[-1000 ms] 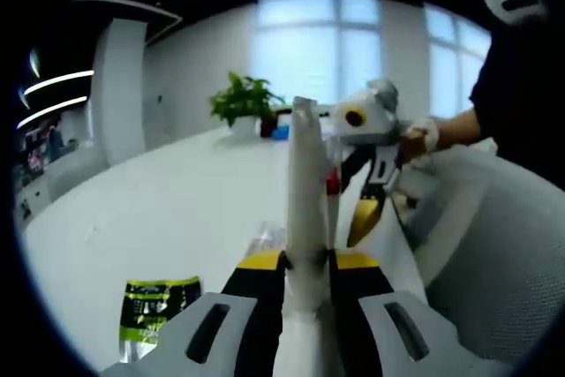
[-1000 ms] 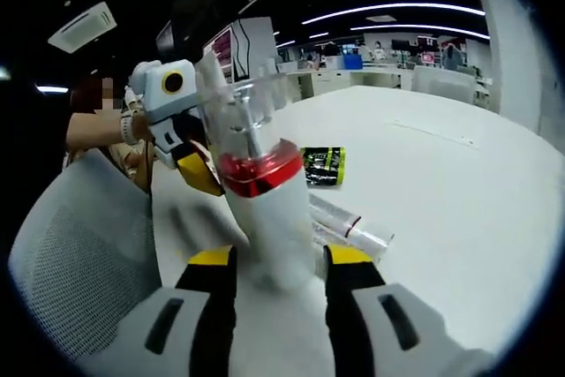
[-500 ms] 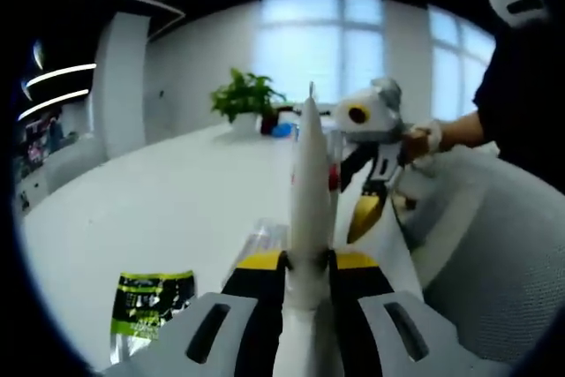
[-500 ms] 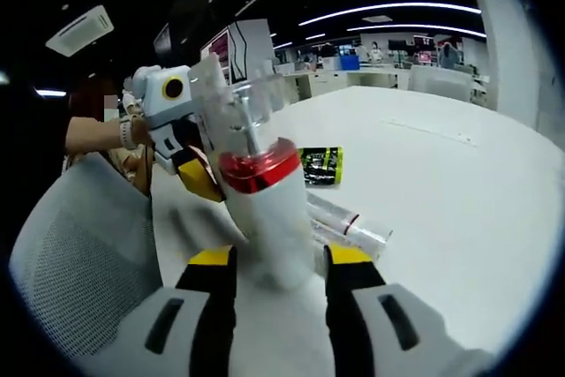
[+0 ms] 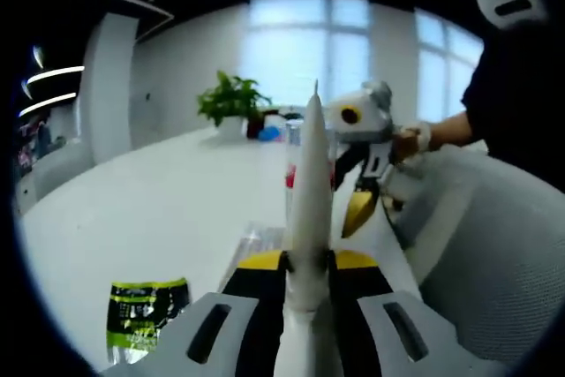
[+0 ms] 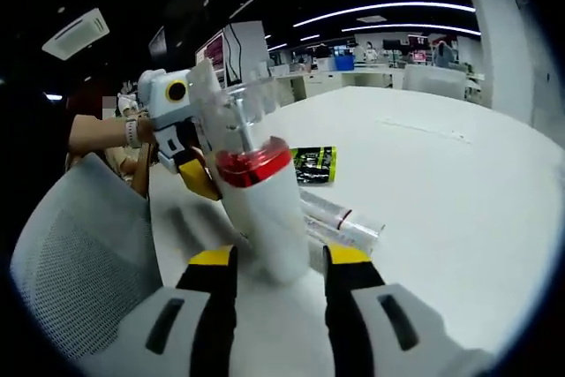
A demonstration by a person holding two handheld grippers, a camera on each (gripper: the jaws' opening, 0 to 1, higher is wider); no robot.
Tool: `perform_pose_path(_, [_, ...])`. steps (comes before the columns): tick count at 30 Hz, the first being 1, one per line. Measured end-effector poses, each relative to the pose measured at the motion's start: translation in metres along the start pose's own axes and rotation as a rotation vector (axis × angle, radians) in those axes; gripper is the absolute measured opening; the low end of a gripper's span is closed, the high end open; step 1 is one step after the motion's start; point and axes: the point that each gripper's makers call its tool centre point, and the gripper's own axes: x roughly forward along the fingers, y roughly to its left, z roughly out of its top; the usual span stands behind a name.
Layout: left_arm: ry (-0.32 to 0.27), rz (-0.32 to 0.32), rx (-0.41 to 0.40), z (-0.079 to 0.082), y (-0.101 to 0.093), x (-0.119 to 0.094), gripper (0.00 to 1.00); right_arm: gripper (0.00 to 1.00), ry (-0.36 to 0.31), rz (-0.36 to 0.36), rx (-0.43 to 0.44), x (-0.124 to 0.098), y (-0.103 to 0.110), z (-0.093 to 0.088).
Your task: Arrange the skincare products in the storage area until every visible bottle or jar stands upright without overlapping.
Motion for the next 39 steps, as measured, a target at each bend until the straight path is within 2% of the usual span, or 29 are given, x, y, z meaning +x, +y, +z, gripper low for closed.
perform_pose_path(10, [0.008, 0.004, 0.001, -0.001, 0.001, 0.003, 0.17, 0.41, 0.000, -0.009, -0.001, -0.004, -0.002, 0.003])
perform_pose_path(17, [0.023, 0.055, -0.032, 0.000, 0.008, -0.002, 0.25, 0.43, 0.002, -0.002, -0.016, -0.003, 0.002, 0.007])
perform_pose_path(21, [0.069, 0.093, -0.032, -0.004, 0.008, -0.010, 0.25, 0.46, 0.009, -0.005, -0.035, -0.003, 0.006, 0.009])
perform_pose_path(23, [0.096, 0.126, -0.063, -0.006, 0.009, -0.016, 0.26, 0.48, 0.008, -0.008, -0.042, -0.004, 0.007, 0.011])
perform_pose_path(26, [0.114, 0.163, -0.064, -0.006, 0.010, -0.023, 0.26, 0.47, 0.011, -0.014, -0.048, -0.006, 0.009, 0.014])
perform_pose_path(29, [0.152, 0.223, -0.056, -0.009, 0.012, -0.031, 0.20, 0.51, 0.012, -0.013, -0.056, -0.007, 0.012, 0.017])
perform_pose_path(31, [0.188, 0.256, -0.070, -0.013, 0.013, -0.035, 0.20, 0.54, 0.008, -0.012, -0.057, -0.009, 0.015, 0.020])
perform_pose_path(32, [0.185, 0.261, -0.073, -0.011, 0.013, -0.036, 0.20, 0.54, 0.007, -0.013, -0.061, -0.009, 0.016, 0.021])
perform_pose_path(33, [0.190, 0.270, -0.081, -0.011, 0.012, -0.037, 0.20, 0.55, 0.007, -0.014, -0.063, -0.009, 0.017, 0.022])
perform_pose_path(35, [0.233, 0.296, -0.148, -0.017, 0.010, -0.043, 0.17, 0.57, 0.007, -0.013, -0.067, -0.010, 0.018, 0.024])
perform_pose_path(36, [0.252, 0.327, -0.177, -0.020, 0.012, -0.046, 0.18, 0.58, 0.006, -0.014, -0.068, -0.011, 0.019, 0.025])
perform_pose_path(39, [0.267, 0.336, -0.132, -0.019, 0.008, -0.049, 0.23, 0.64, 0.011, -0.011, -0.079, -0.011, 0.020, 0.026])
